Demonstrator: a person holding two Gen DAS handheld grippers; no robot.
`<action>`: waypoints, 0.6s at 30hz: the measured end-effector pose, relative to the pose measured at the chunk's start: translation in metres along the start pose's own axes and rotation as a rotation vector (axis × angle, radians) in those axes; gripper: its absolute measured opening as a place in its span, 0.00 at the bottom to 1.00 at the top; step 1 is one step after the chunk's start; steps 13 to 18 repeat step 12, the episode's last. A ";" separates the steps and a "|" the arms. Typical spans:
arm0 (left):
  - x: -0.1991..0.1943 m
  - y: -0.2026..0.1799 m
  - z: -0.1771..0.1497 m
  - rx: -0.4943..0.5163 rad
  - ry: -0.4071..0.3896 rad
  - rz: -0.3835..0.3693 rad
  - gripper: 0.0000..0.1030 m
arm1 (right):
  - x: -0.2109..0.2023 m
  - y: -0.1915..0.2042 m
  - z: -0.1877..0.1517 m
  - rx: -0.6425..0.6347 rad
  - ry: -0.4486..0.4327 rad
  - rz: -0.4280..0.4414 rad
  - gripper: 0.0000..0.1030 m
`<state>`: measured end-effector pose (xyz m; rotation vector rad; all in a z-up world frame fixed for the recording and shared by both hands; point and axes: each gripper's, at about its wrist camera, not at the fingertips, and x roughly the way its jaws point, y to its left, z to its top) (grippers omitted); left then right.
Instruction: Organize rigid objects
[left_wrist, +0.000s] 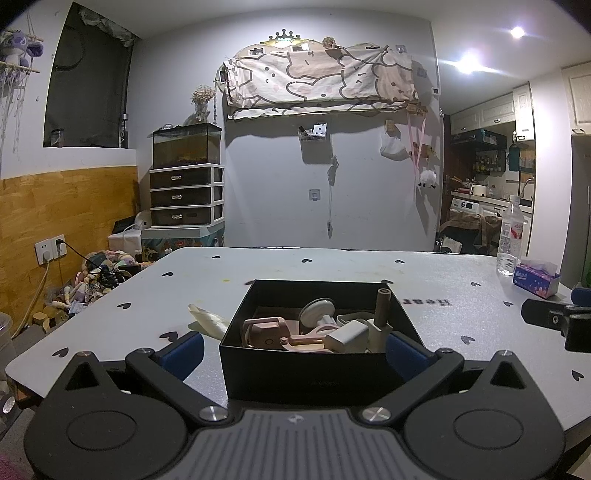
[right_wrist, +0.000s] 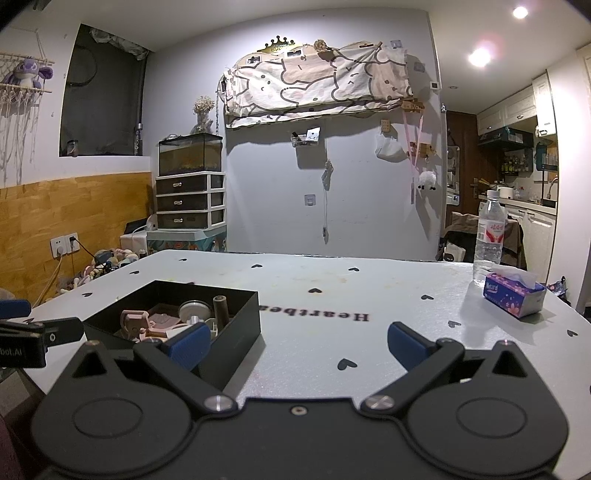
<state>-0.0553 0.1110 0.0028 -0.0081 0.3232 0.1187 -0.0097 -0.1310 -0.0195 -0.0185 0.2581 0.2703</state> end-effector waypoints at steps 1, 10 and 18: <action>0.000 0.000 0.000 0.000 0.000 0.000 1.00 | 0.000 0.000 0.000 0.000 0.000 0.000 1.00; 0.000 -0.001 0.000 -0.001 0.001 0.000 1.00 | -0.001 0.001 0.000 0.000 0.002 0.000 1.00; 0.001 -0.001 -0.001 -0.002 0.001 0.001 1.00 | -0.001 0.001 0.000 0.001 0.002 -0.001 1.00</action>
